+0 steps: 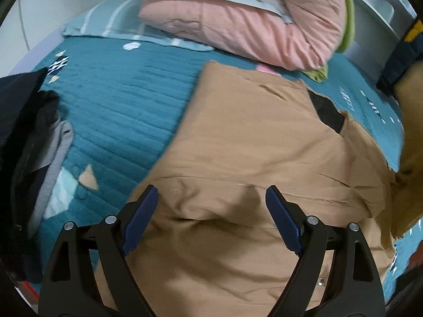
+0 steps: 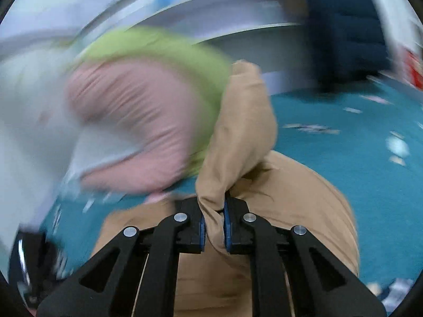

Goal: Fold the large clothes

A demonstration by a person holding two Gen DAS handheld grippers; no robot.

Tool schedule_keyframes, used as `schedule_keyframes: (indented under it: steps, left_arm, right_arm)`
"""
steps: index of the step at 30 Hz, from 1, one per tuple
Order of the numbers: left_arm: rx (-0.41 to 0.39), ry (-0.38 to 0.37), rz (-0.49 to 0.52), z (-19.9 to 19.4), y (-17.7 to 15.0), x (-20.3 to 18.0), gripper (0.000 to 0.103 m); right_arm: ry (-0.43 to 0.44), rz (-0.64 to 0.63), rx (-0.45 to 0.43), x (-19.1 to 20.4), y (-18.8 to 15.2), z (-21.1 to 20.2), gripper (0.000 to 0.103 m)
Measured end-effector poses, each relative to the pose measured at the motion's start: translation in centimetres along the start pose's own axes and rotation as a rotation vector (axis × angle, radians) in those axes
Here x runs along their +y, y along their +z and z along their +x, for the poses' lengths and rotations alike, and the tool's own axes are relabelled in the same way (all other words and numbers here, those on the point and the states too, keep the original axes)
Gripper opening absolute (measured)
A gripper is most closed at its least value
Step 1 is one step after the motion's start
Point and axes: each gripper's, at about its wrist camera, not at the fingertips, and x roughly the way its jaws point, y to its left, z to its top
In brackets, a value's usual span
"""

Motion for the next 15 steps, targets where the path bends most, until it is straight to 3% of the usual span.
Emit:
schedule_keyframes:
  steps: [2,5,6,7,9,10,14,15]
  left_arm:
    - [0.0,0.005,-0.015,0.0,0.1,1.2,0.084]
    - [-0.005,0.011,-0.048,-0.2,0.2,2.9,0.084]
    - [-0.005,0.011,-0.055,-0.1,0.2,3.3,0.084]
    - [-0.004,0.012,-0.064,-0.2,0.2,3.9,0.084]
    - [-0.002,0.011,-0.081,-0.2,0.3,4.9,0.084]
    - [-0.001,0.008,-0.086,-0.2,0.3,5.3,0.084]
    - [-0.001,-0.005,-0.121,-0.4,0.4,6.6,0.084]
    - [0.0,-0.024,-0.137,-0.4,0.5,6.8,0.084]
  right_arm:
    - [0.058,-0.092,0.071,4.7,-1.8,2.3,0.011]
    - [0.067,-0.187,0.211,8.5,-4.9,6.2,0.013]
    - [0.07,-0.19,0.234,9.1,-5.8,6.7,0.018]
    - [0.074,-0.195,0.318,9.3,-6.9,8.3,0.022]
    - [0.074,-0.183,0.389,10.3,-7.9,9.4,0.041]
    - [0.092,-0.176,0.417,10.3,-8.1,9.5,0.046]
    - [0.135,-0.14,0.365,10.1,-6.4,7.1,0.066]
    - [0.146,-0.127,0.346,9.9,-5.9,6.1,0.066]
